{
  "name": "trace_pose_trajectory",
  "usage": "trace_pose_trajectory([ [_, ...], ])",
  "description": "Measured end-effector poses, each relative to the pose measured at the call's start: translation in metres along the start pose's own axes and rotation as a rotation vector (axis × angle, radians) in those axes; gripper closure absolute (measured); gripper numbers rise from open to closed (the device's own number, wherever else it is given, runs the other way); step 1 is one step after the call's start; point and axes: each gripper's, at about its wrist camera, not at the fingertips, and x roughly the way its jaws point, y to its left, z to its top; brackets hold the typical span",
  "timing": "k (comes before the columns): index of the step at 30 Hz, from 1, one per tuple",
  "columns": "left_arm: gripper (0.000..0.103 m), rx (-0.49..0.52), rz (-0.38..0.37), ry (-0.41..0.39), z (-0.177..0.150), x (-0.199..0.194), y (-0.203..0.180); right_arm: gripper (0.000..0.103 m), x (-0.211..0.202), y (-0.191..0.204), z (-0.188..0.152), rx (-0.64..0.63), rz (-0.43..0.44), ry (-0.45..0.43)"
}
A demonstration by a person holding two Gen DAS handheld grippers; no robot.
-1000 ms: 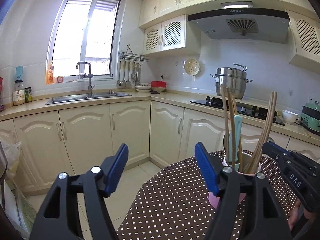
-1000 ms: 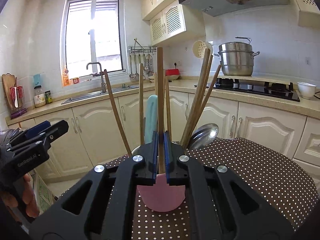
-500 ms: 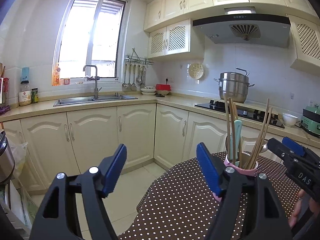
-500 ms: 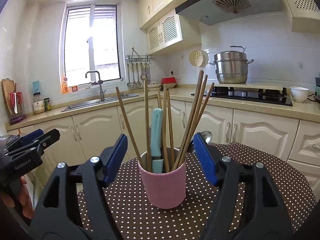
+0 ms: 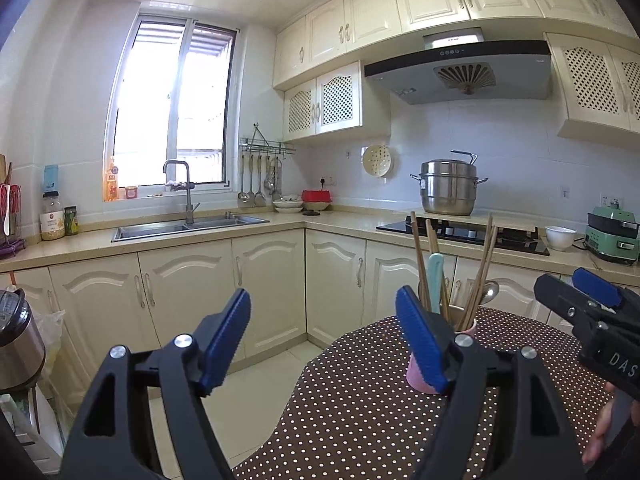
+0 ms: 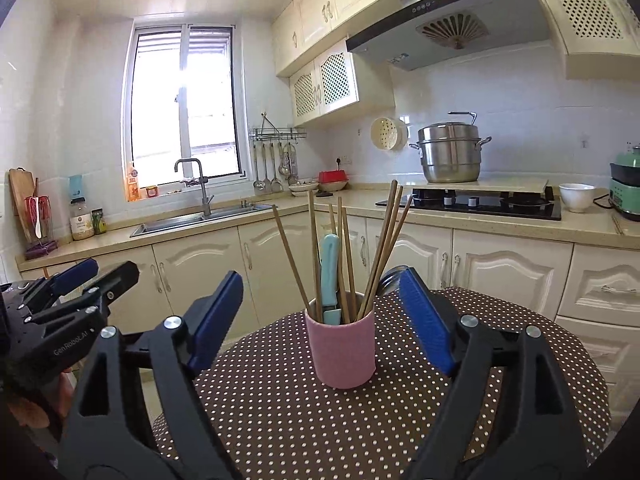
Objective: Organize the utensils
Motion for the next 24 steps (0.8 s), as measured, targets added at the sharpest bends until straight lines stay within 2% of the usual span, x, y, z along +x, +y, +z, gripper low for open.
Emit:
trace_pose_trajectory([
  [9,0.018,0.022,-0.044,-0.043,0.009,-0.052,-0.008,0.015,-0.059,0.029,0.002,-0.043,-0.009,-0.024],
  [24,0.012,0.060,-0.062,-0.068,0.018,-0.118,-0.016,0.010,-0.127,0.046,0.009,-0.048,-0.047,-0.034],
])
